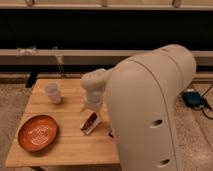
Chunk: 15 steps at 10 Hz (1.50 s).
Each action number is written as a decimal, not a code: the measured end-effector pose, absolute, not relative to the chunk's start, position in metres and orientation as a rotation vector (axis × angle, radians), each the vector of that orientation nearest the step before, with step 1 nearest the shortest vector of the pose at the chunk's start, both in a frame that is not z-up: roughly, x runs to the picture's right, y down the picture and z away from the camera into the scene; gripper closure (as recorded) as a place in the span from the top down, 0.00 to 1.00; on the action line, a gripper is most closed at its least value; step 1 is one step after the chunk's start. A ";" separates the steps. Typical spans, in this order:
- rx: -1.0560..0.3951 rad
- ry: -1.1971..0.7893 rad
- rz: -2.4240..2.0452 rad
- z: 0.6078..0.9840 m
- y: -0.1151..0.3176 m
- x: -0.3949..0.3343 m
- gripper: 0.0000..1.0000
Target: Push the eraser across the table
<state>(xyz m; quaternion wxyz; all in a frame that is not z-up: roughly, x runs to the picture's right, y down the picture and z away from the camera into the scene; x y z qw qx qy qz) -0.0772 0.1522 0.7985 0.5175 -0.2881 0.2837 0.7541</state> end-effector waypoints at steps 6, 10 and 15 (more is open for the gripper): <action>-0.691 0.681 1.810 0.799 0.152 -0.077 0.80; -0.691 0.681 1.810 0.799 0.152 -0.077 0.80; -0.677 0.686 1.817 0.800 0.151 -0.075 0.80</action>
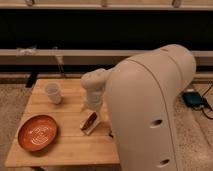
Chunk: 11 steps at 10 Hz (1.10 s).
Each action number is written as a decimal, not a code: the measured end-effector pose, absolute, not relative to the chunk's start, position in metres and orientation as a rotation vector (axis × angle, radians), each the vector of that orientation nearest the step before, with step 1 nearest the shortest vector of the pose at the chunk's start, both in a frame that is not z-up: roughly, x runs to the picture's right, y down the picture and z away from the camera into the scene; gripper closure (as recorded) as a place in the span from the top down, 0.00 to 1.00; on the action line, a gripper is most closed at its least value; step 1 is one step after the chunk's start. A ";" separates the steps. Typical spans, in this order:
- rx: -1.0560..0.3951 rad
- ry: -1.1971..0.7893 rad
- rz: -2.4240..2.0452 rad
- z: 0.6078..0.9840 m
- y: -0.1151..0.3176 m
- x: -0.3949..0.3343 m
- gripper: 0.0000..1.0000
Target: Push the eraser across the table
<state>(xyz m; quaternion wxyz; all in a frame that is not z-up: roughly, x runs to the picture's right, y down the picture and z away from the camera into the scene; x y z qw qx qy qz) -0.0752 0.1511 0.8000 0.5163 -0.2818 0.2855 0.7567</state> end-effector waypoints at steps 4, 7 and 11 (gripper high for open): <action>-0.551 0.711 1.931 0.790 0.156 -0.027 0.80; -0.488 0.734 1.987 0.767 0.178 -0.006 0.62; -0.470 0.781 2.051 0.749 0.210 -0.016 0.25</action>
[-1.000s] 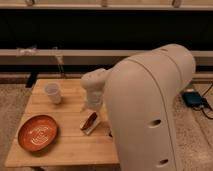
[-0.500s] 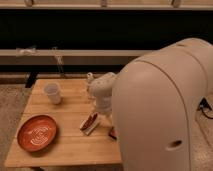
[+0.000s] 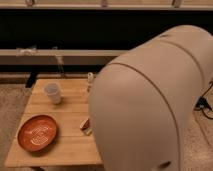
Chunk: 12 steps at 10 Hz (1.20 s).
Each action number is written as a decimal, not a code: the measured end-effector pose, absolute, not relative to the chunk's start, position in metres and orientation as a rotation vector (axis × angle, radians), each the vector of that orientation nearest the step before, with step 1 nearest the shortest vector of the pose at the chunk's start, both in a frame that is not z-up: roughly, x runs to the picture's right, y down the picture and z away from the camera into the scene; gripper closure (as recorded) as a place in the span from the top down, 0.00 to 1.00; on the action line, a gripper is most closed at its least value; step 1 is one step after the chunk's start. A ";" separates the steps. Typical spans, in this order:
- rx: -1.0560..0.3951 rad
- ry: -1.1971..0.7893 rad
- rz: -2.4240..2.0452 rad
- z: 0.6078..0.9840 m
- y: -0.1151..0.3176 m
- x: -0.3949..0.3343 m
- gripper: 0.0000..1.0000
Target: Push the eraser across the table
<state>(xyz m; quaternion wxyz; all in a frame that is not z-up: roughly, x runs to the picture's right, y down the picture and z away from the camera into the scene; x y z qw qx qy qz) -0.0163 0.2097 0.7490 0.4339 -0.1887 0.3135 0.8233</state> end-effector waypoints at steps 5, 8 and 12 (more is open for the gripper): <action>-0.489 0.881 2.158 0.753 0.260 0.006 0.00; -0.491 0.920 2.204 0.759 0.276 0.024 0.00; -0.491 0.958 2.230 0.769 0.292 0.037 0.00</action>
